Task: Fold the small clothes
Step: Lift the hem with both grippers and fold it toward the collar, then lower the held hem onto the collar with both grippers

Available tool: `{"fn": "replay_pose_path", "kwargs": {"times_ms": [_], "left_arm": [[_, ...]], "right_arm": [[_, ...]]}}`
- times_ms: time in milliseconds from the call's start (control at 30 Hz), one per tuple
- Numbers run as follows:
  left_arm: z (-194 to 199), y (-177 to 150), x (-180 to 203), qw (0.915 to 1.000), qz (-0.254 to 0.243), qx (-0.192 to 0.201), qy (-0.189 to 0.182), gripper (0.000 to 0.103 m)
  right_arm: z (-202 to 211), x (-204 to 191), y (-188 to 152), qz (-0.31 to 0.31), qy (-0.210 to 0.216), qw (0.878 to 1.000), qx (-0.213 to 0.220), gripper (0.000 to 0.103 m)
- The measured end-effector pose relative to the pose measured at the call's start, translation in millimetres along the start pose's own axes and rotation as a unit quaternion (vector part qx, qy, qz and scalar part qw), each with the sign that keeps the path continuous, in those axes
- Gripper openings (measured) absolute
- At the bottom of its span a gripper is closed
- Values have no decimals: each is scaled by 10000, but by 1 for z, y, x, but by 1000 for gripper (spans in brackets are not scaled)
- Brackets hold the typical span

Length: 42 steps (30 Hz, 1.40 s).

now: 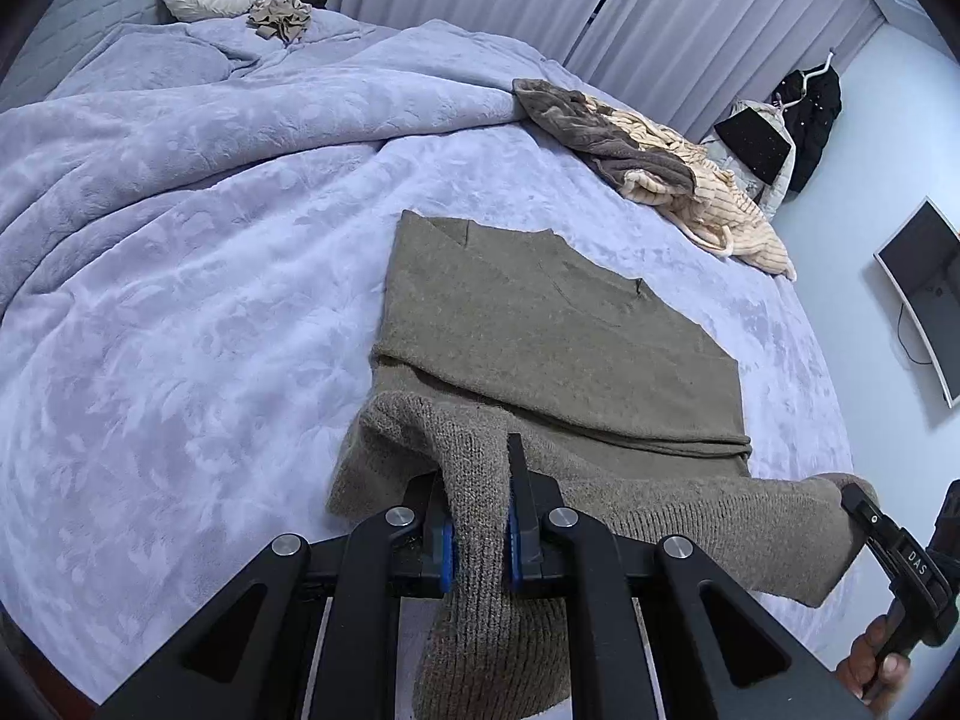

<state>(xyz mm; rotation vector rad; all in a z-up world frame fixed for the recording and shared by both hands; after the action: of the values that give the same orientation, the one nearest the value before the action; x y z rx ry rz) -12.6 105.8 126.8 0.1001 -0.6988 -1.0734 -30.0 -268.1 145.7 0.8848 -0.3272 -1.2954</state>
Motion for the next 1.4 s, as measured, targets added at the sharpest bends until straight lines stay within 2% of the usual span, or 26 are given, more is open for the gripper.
{"fn": "replay_pose_path", "kwargs": {"times_ms": [633,1400], "left_arm": [[-43,35,31,9982,-325,-58,497,14],[-113,69,50,9956,-393,-429,728,14]], "right_arm": [[-44,24,38,-228,2,9990,-377,10],[-100,53,65,-383,-105,9974,-607,10]]}}
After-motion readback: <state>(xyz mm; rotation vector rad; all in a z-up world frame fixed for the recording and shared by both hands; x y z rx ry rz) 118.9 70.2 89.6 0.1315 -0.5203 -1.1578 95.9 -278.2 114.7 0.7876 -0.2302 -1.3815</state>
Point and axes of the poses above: each gripper's, at about its wrist camera, not at the fingertips, and z roughly against the way its jaws point, x to its right, y to its top, the point moved 1 cm from there along -z, roughly the way its jaws point, and after that the axes turned 12 degrees about z, right-handed, at the moved point
